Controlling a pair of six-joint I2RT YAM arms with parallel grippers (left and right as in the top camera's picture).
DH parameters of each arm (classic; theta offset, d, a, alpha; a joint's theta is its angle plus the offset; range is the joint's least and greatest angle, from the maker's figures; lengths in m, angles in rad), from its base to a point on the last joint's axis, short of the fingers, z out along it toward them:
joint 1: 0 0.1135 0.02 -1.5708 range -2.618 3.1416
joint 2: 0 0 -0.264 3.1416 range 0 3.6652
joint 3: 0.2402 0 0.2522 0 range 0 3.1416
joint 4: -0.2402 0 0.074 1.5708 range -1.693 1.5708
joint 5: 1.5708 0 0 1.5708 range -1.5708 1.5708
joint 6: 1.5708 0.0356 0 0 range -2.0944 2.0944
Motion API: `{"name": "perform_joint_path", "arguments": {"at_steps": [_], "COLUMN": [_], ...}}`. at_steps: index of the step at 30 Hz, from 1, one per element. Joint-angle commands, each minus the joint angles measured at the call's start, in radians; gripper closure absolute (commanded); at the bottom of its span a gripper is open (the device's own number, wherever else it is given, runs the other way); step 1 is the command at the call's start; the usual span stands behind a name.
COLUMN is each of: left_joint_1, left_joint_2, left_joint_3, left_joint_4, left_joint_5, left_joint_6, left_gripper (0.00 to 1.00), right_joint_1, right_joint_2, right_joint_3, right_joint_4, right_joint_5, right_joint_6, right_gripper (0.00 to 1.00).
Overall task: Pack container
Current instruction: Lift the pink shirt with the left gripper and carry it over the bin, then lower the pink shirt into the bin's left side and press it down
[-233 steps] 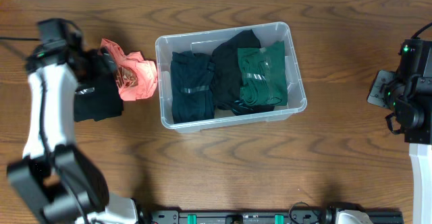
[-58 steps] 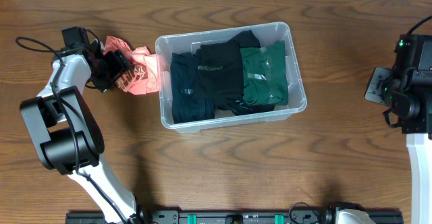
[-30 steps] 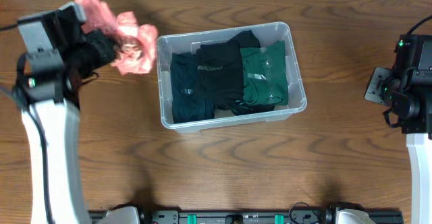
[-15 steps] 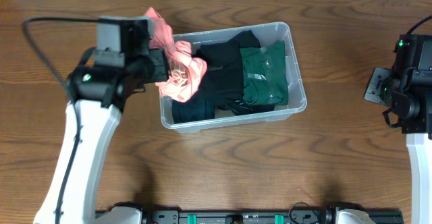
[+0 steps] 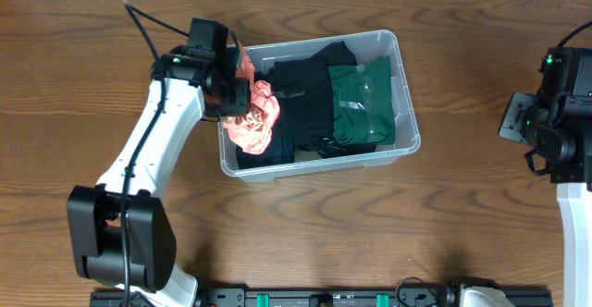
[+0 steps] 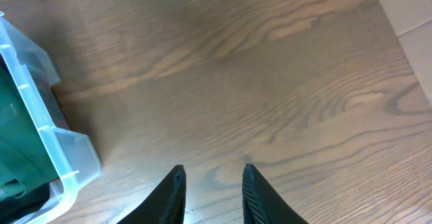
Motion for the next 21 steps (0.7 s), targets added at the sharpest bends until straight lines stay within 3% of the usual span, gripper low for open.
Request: {"name": "perform_joint_path", "arguments": {"at_steps": [1, 5, 8, 11, 21], "left_joint_1": [-0.027, -0.057, -0.087, -0.109, -0.110], "left_joint_2": [-0.025, -0.043, -0.043, -0.055, -0.227], "left_joint_3": [0.025, 0.029, 0.030, 0.031, 0.050], "left_joint_4": [0.010, 0.042, 0.033, -0.004, -0.090], "left_joint_5": [-0.006, -0.005, -0.006, -0.010, -0.072], "left_joint_6": [0.036, 0.084, 0.150, 0.176, 0.164], "left_gripper": [0.70, 0.71, 0.89, 0.94, 0.94], "right_joint_1": [-0.009, -0.009, -0.009, -0.009, -0.009], "right_joint_2": [0.000, 0.000, 0.000, 0.000, 0.000], "right_joint_3": [0.001, 0.001, 0.001, 0.001, 0.001], "right_joint_4": [0.000, 0.000, 0.000, 0.000, 0.001], "right_joint_5": [0.003, 0.003, 0.003, 0.003, 0.003], "right_joint_6": [-0.006, -0.006, -0.006, -0.006, -0.006], "right_gripper": [0.73, 0.73, 0.73, 0.73, 0.73]}}
